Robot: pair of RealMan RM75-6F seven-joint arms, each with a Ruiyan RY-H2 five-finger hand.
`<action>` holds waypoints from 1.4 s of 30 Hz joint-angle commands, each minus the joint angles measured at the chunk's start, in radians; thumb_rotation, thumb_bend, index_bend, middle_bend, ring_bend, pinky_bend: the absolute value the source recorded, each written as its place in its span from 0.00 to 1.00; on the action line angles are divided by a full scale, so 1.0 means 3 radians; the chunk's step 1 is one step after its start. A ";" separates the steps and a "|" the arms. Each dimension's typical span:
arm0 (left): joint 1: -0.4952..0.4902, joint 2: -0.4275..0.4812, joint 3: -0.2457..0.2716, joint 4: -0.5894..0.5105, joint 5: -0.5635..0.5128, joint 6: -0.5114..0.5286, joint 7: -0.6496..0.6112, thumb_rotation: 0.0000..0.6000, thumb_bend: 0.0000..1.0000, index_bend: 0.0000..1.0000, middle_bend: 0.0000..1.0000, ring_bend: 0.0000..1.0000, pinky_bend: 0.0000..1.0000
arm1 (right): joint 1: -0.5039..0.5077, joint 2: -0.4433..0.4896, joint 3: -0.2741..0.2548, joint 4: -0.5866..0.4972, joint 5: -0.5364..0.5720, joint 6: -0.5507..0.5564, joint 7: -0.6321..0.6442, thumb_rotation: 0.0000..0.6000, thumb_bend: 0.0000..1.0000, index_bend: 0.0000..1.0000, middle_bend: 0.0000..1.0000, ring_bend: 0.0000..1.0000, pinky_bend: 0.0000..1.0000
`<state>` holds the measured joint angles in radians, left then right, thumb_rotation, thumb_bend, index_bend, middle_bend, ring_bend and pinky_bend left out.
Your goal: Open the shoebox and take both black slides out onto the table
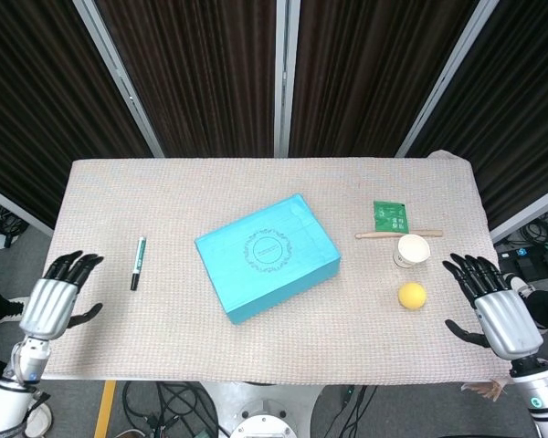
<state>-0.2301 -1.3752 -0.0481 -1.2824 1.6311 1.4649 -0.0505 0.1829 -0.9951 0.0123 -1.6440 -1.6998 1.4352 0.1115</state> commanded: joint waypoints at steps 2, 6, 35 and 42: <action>-0.0514 -0.0734 -0.0100 0.1073 0.0331 -0.0108 -0.0554 1.00 0.17 0.17 0.17 0.11 0.22 | 0.0017 0.0022 0.0010 -0.0035 0.0021 -0.0020 -0.0024 1.00 0.10 0.00 0.02 0.00 0.06; -0.0768 -0.1227 -0.0055 0.1898 0.0431 -0.0144 -0.0809 1.00 0.17 0.16 0.17 0.11 0.21 | 0.0022 0.0036 0.0018 -0.0057 0.0064 -0.0036 -0.0046 1.00 0.10 0.00 0.03 0.00 0.06; -0.1273 -0.2664 0.0206 0.3870 0.0303 0.0068 -0.1550 1.00 0.16 0.11 0.12 0.09 0.20 | -0.0038 0.0077 0.0029 -0.0175 0.0233 -0.0023 -0.0150 1.00 0.10 0.00 0.03 0.00 0.06; -0.1328 -0.2703 0.0233 0.3889 0.0248 -0.0016 -0.1588 1.00 0.15 0.13 0.14 0.09 0.20 | -0.0049 0.0072 0.0028 -0.0173 0.0258 -0.0026 -0.0156 1.00 0.10 0.00 0.02 0.00 0.06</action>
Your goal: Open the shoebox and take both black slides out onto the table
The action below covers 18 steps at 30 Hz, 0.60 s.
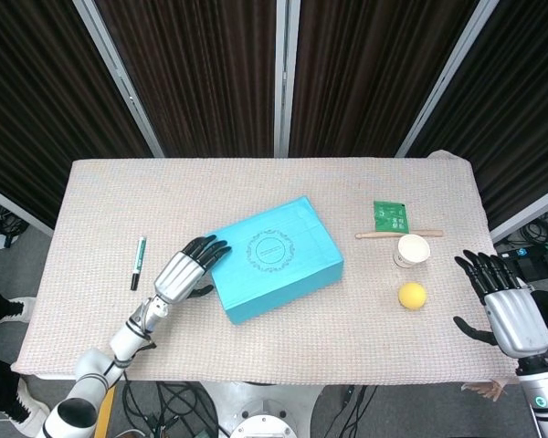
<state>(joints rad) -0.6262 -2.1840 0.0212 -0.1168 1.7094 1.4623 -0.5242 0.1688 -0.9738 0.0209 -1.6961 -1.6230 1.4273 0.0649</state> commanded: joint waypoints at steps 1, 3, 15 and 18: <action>-0.0008 -0.0008 0.0001 0.0002 -0.0023 0.0001 -0.0020 1.00 0.17 0.15 0.15 0.10 0.20 | -0.0001 0.0002 0.0002 0.0000 0.0006 -0.0001 0.0000 1.00 0.10 0.00 0.03 0.00 0.06; -0.0002 -0.0009 0.0008 0.0002 -0.0037 0.0032 -0.0057 1.00 0.22 0.17 0.18 0.12 0.20 | -0.0004 0.0006 0.0003 0.0001 0.0014 -0.0001 0.0001 1.00 0.10 0.00 0.03 0.00 0.06; 0.0081 -0.0026 -0.0113 -0.0060 -0.0266 0.0082 -0.0483 1.00 0.52 0.29 0.26 0.19 0.21 | 0.0023 0.0007 0.0010 0.0007 0.0026 -0.0049 0.0015 1.00 0.10 0.00 0.02 0.00 0.06; 0.0092 -0.0037 -0.0195 -0.0119 -0.0371 0.0040 -0.0701 1.00 0.54 0.31 0.26 0.19 0.21 | 0.0025 0.0010 0.0009 0.0005 0.0025 -0.0052 0.0013 1.00 0.10 0.00 0.03 0.00 0.06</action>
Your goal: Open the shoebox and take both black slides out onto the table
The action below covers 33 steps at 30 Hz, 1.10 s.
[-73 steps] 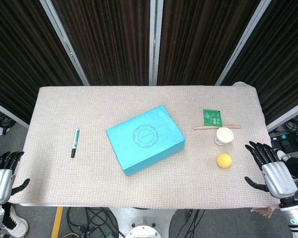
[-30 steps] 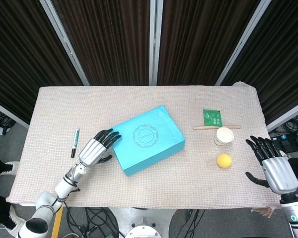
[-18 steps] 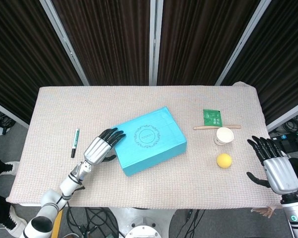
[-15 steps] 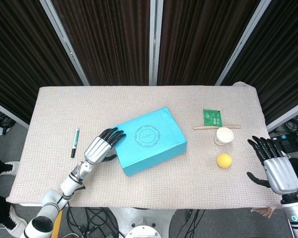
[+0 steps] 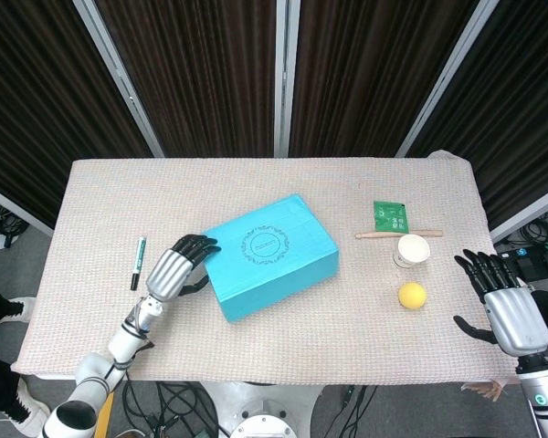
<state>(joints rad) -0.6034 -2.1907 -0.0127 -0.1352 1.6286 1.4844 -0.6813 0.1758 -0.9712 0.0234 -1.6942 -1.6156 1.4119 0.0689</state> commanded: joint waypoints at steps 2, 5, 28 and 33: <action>0.0017 -0.0022 -0.0158 -0.0112 -0.0192 -0.0084 -0.0370 1.00 0.54 0.31 0.26 0.19 0.21 | 0.0002 0.0008 0.0003 -0.0009 0.0004 -0.0003 -0.0003 1.00 0.10 0.00 0.02 0.00 0.06; 0.0013 -0.0019 -0.0248 -0.0180 -0.0301 -0.0160 -0.0608 1.00 0.54 0.31 0.26 0.19 0.21 | -0.0002 0.0016 0.0003 -0.0022 0.0004 0.0003 -0.0009 1.00 0.10 0.00 0.02 0.00 0.06; 0.0039 0.0394 -0.0316 -0.1015 -0.0426 -0.0409 -0.1315 1.00 0.55 0.30 0.26 0.19 0.21 | -0.0029 0.0042 -0.0012 -0.0055 -0.0039 0.0047 -0.0008 1.00 0.10 0.00 0.03 0.00 0.06; 0.0032 0.0552 -0.0364 -0.1325 -0.0461 -0.0454 -0.1421 1.00 0.55 0.30 0.26 0.19 0.21 | -0.0038 0.0045 -0.0012 -0.0048 -0.0051 0.0071 0.0003 1.00 0.10 0.00 0.02 0.00 0.06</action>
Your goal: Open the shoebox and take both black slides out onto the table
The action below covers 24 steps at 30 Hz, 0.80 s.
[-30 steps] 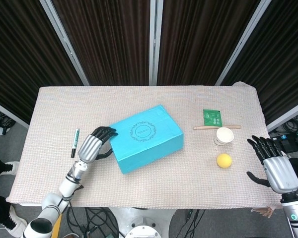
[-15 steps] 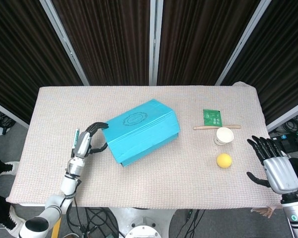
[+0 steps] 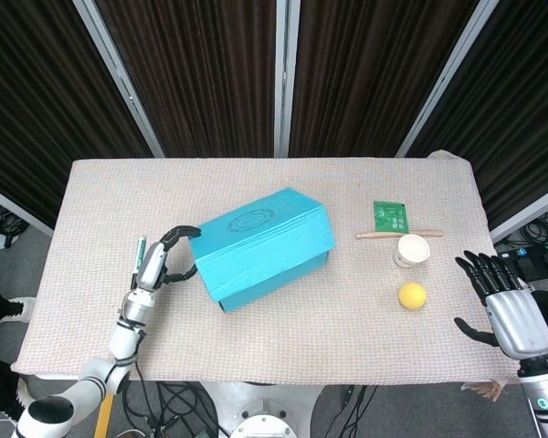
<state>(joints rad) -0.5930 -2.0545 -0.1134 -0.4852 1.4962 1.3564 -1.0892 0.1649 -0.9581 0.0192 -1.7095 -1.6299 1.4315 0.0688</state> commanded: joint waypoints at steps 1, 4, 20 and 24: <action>-0.0003 0.0131 -0.0035 -0.0229 -0.0027 -0.0046 -0.0083 1.00 0.55 0.30 0.26 0.19 0.21 | -0.0002 0.0001 0.0002 0.0005 -0.0004 0.0007 0.0005 1.00 0.10 0.00 0.02 0.00 0.06; -0.0008 0.0292 -0.0060 -0.0560 -0.0089 -0.0244 -0.0192 1.00 0.55 0.31 0.26 0.19 0.21 | -0.0003 0.0002 0.0001 0.0009 -0.0011 0.0009 0.0014 1.00 0.10 0.00 0.02 0.00 0.06; -0.0165 0.1440 -0.0554 -0.2355 -0.0882 -0.1793 -0.0596 0.76 0.55 0.27 0.24 0.11 0.18 | -0.0034 0.0007 -0.0007 0.0067 -0.0051 0.0083 0.0093 1.00 0.10 0.00 0.02 0.00 0.06; -0.0164 0.1508 -0.0637 -0.2429 -0.1004 -0.1947 -0.0633 0.61 0.56 0.20 0.20 0.08 0.17 | -0.0042 0.0004 -0.0010 0.0087 -0.0059 0.0096 0.0119 1.00 0.10 0.00 0.02 0.00 0.06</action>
<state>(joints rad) -0.6408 -1.6121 -0.2918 -1.2037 1.2114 0.7896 -1.2724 0.1526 -0.9568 0.0162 -1.6841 -1.6470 1.4599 0.1036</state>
